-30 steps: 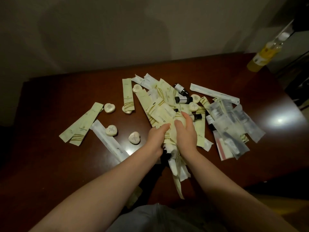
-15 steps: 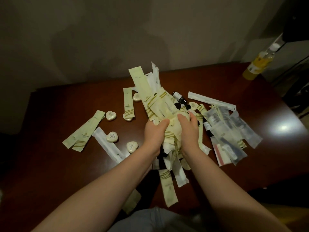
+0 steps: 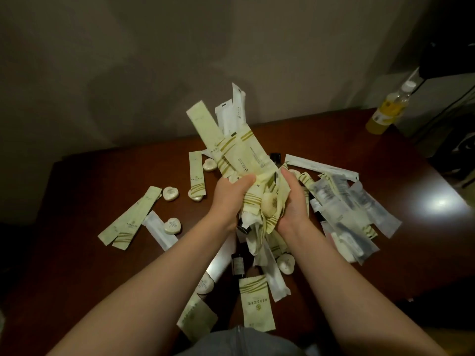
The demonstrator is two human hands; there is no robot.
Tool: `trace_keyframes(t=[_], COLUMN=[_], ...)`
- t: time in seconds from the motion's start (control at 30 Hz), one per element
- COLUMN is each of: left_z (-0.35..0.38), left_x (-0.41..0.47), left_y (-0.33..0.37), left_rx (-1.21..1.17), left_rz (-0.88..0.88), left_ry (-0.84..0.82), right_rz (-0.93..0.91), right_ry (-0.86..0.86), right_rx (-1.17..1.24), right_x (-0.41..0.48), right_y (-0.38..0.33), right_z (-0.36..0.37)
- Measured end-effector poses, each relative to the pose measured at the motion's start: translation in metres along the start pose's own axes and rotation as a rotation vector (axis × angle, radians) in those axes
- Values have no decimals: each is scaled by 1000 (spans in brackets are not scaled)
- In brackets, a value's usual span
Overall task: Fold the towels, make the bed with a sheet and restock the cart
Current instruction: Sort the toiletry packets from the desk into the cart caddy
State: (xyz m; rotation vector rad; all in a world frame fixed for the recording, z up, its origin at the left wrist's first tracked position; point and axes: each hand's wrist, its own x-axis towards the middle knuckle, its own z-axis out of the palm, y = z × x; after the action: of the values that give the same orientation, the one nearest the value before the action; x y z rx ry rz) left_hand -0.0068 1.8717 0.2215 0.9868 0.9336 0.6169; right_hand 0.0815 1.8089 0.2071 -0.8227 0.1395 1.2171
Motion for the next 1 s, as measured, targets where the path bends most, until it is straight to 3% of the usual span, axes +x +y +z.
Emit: trace_keyframes(t=[0.17,0.3,1.0], left_z=[-1,-4,-36], left_x=[-7,-13,-9], left_y=[9,3,-15], left_rx=[66,125,-130], left_rz=[82,55,-46], left_ry=[-46,-54,148], right_rz=[27,43,9], right_ry=[-34,5,356], right_rx=[160,146,229], right_x=[-3,-4,-15], right_y=[5,13,-6], right_z=[-5,-11,-39])
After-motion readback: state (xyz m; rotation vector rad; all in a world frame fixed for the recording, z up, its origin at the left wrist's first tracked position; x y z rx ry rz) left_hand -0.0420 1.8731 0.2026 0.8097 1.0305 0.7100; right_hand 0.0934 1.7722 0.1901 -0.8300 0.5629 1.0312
